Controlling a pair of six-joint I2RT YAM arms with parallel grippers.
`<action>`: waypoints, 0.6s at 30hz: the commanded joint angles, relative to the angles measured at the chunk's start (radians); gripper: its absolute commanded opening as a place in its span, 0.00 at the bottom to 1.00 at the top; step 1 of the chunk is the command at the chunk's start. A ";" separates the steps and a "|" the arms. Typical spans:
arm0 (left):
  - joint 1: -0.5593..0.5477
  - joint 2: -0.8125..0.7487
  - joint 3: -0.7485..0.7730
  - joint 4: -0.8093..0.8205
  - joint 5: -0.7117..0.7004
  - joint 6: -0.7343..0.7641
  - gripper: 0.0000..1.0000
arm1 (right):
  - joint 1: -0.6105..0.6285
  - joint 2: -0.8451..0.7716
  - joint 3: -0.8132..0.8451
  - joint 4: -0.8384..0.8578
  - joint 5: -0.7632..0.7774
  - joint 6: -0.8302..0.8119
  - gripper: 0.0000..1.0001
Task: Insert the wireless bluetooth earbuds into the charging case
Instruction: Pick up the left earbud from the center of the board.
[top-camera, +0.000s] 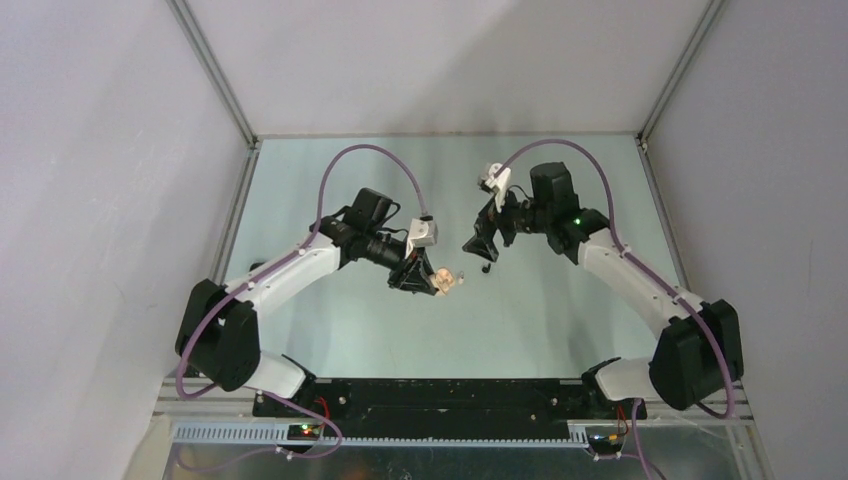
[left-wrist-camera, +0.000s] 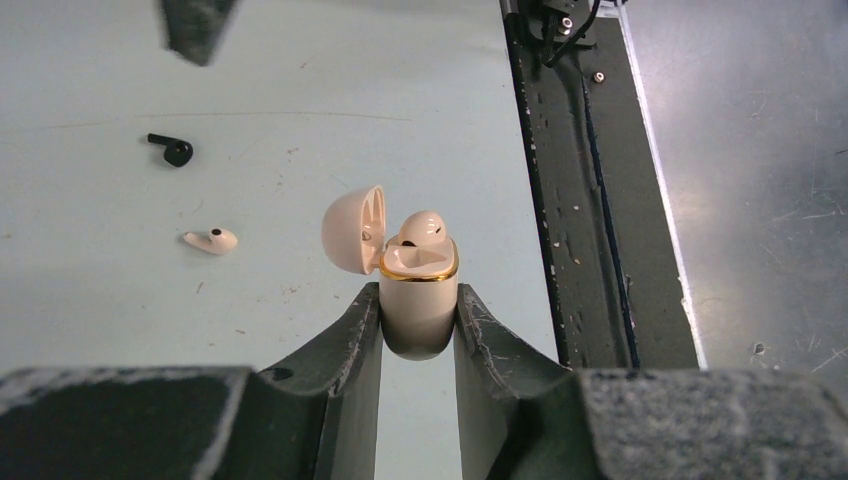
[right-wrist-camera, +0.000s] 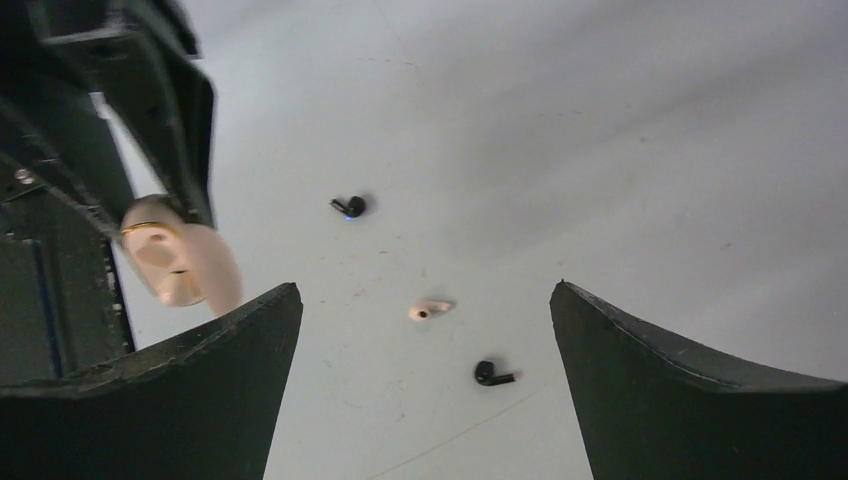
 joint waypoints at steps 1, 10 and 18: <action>-0.002 -0.022 0.050 -0.016 0.015 0.045 0.00 | -0.022 0.095 0.103 -0.126 -0.009 -0.102 0.99; 0.003 -0.044 0.076 -0.103 0.016 0.124 0.00 | 0.041 0.260 0.085 -0.253 0.050 -0.635 0.83; 0.049 -0.070 0.096 -0.187 0.046 0.196 0.00 | 0.040 0.263 -0.006 -0.190 -0.059 -0.983 0.85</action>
